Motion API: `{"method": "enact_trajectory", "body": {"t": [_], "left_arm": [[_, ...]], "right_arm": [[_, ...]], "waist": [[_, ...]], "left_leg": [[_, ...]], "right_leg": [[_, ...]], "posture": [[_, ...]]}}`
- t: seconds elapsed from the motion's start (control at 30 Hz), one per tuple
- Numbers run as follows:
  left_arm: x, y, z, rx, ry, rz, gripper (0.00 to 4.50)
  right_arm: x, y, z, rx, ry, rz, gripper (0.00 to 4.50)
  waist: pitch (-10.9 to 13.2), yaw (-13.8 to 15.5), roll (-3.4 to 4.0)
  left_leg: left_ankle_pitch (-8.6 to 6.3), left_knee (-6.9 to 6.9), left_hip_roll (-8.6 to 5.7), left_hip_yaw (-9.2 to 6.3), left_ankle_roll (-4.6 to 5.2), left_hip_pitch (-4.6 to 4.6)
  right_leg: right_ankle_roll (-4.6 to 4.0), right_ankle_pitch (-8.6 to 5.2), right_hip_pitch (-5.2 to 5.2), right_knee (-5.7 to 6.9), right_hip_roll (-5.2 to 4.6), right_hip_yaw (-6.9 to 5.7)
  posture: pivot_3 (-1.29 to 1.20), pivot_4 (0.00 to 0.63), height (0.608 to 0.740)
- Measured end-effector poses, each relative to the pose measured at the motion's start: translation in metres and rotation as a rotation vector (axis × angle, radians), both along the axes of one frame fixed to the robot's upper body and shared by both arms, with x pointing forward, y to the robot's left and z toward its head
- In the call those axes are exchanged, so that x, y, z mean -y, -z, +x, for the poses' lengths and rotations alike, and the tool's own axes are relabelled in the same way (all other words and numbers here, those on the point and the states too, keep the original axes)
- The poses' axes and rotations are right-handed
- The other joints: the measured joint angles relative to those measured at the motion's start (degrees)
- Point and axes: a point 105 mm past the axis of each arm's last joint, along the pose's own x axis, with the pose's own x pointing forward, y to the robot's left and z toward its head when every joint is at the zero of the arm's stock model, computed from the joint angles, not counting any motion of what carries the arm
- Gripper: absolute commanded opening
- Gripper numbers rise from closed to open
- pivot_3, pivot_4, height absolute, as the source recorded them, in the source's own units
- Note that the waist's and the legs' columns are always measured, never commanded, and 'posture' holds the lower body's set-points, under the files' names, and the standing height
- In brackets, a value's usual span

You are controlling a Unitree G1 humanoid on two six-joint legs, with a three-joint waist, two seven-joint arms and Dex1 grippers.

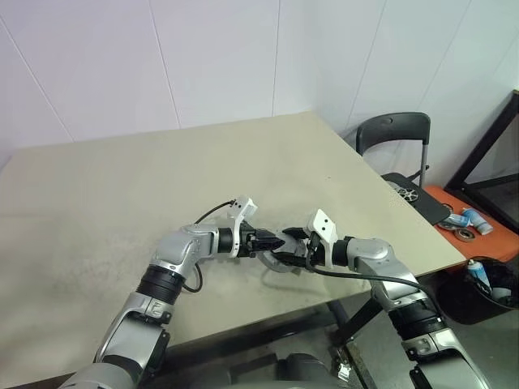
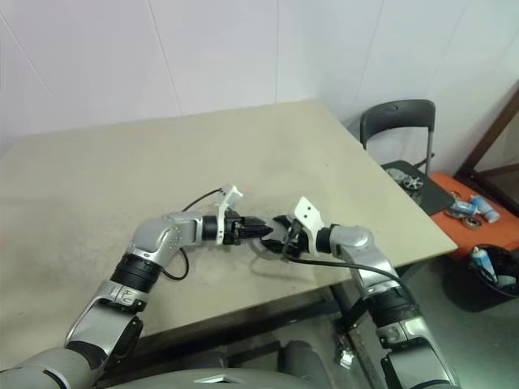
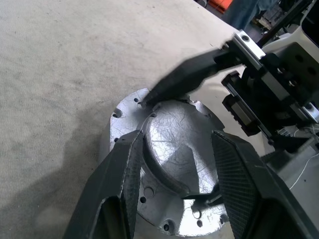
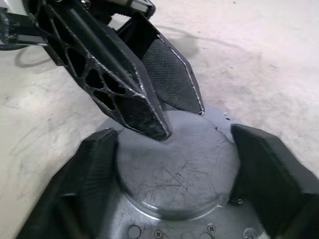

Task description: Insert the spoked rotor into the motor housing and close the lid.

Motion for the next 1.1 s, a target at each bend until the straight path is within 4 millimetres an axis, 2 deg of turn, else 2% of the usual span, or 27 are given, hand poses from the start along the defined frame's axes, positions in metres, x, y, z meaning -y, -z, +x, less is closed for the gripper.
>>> {"method": "enact_trajectory", "body": {"t": [0.27, 0.47, 0.6, 0.73, 0.83, 0.9, 1.0, 1.1], "left_arm": [[0.002, -0.001, -0.001, 0.005, 0.007, -0.007, 2.32], [0.003, -0.002, -0.003, 0.005, 0.02, -0.016, 2.32], [0.003, -0.004, -0.002, 0.011, 0.022, -0.019, 2.32], [0.004, -0.004, -0.002, 0.011, 0.022, -0.022, 2.32], [0.004, -0.003, -0.002, 0.01, 0.02, -0.021, 2.32], [0.004, -0.003, -0.002, 0.009, 0.018, -0.019, 2.32], [0.003, -0.002, -0.003, 0.011, 0.015, -0.018, 2.32], [0.002, -0.002, -0.003, 0.014, 0.011, -0.016, 2.32]], "right_arm": [[0.001, -0.007, 0.0, -0.125, 0.034, 0.046, 4.46], [0.018, -0.02, -0.015, -0.189, -0.012, 0.013, 4.46], [0.02, -0.028, -0.021, -0.228, -0.034, 0.039, 4.46], [0.027, -0.042, -0.008, -0.207, 0.027, 0.083, 4.46], [0.045, -0.06, 0.009, -0.193, 0.139, 0.154, 4.46], [0.056, -0.064, 0.014, -0.22, 0.204, 0.201, 4.46], [0.071, -0.054, 0.008, -0.332, 0.28, 0.249, 4.46], [0.074, -0.035, -0.007, -0.503, 0.31, 0.277, 4.46]], "waist": [[-0.01, 0.09, 0.0], [0.01, 0.14, 0.1], [-0.02, 0.16, 0.14], [-0.02, 0.27, 0.2], [-0.02, 0.39, 0.2], [-0.03, 0.48, 0.2], [-0.04, 0.48, 0.23], [-0.07, 0.42, 0.32]], "left_leg": [[-0.13, -0.04, 0.01, -0.04, 0.15, 0.0], [-0.31, -0.05, -0.02, -0.02, 0.31, -0.27], [-0.33, 0.0, -0.05, -0.01, 0.34, -0.74], [-0.32, 0.02, -0.07, -0.01, 0.34, -0.84], [-0.33, 0.03, -0.08, -0.02, 0.34, -0.86], [-0.34, 0.03, -0.09, -0.02, 0.37, -0.88], [-0.39, 0.02, -0.07, -0.01, 0.46, -0.89], [-0.42, 0.03, -0.07, 0.01, 0.51, -0.89]], "right_leg": [[0.15, -0.08, 0.06, -0.12, -0.01, 0.0], [0.42, -0.24, -0.18, -0.15, -0.12, 0.03], [0.61, -0.15, -0.61, -0.14, -0.11, 0.1], [0.61, -0.15, -0.7, -0.13, -0.12, 0.1], [0.6, -0.15, -0.7, -0.14, -0.13, 0.1], [0.6, -0.15, -0.7, -0.15, -0.15, 0.1], [0.62, -0.15, -0.71, -0.15, -0.18, 0.1], [0.63, -0.16, -0.71, -0.15, -0.19, 0.13]], "posture": [[0.0, 0.0, 0.74], [0.0, 0.0, 0.74], [0.0, 0.0, 0.74], [0.0, 0.0, 0.74], [0.0, 0.0, 0.74], [0.0, 0.0, 0.74], [0.0, 0.0, 0.74], [0.0, 0.0, 0.74]]}}
